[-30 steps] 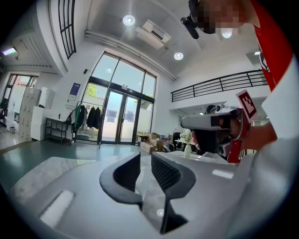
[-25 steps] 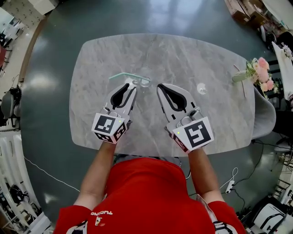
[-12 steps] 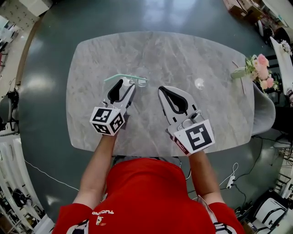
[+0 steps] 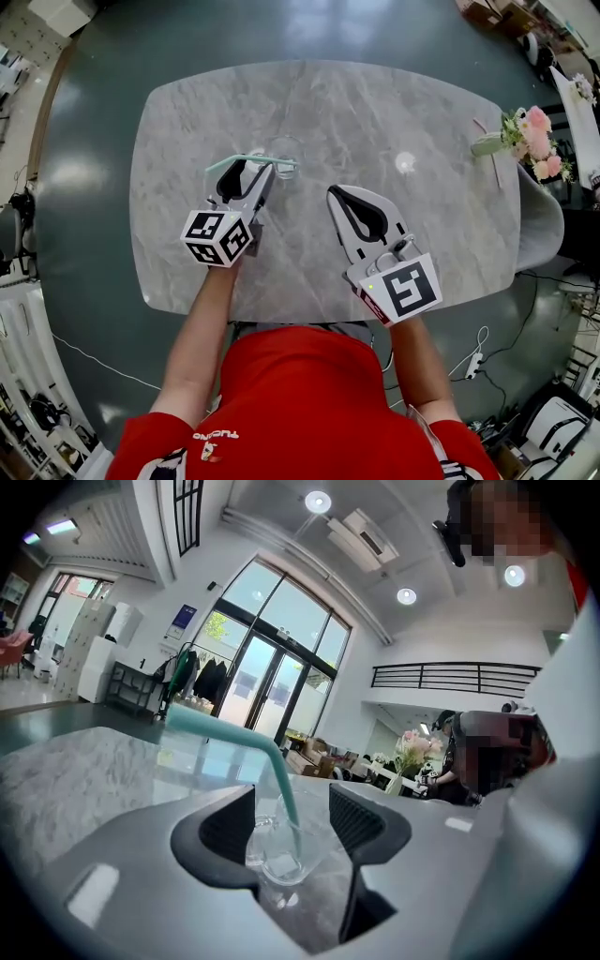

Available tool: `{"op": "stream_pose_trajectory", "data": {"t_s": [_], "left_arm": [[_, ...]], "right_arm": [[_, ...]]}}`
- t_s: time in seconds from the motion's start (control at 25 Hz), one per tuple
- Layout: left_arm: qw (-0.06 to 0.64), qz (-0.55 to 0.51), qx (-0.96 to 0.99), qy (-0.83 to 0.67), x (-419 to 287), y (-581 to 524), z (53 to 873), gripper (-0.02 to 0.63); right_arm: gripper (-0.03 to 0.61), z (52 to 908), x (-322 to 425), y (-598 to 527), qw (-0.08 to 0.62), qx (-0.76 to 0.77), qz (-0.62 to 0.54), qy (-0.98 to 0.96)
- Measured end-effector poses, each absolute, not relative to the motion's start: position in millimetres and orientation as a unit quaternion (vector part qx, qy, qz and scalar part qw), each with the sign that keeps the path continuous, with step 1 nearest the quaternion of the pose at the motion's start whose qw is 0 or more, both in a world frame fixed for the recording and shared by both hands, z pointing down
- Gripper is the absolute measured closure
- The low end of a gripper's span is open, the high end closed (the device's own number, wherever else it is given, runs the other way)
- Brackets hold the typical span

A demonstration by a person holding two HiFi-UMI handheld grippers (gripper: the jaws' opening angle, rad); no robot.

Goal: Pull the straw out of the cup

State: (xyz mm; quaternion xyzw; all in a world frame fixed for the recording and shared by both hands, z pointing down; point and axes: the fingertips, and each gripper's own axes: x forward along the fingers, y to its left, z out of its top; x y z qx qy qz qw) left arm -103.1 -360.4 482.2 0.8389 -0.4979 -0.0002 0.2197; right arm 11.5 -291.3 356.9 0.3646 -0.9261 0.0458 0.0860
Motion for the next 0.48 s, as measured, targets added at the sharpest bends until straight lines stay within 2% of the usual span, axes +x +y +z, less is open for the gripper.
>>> {"op": "stream_pose_trajectory", "data": {"t_s": [0.48], "left_arm": [[0.224,0.006,0.842,-0.490,-100,-381,490,0.388]], "right_arm": [[0.578,368,28,-292,0.097,0.387,0.058,-0.915]]}}
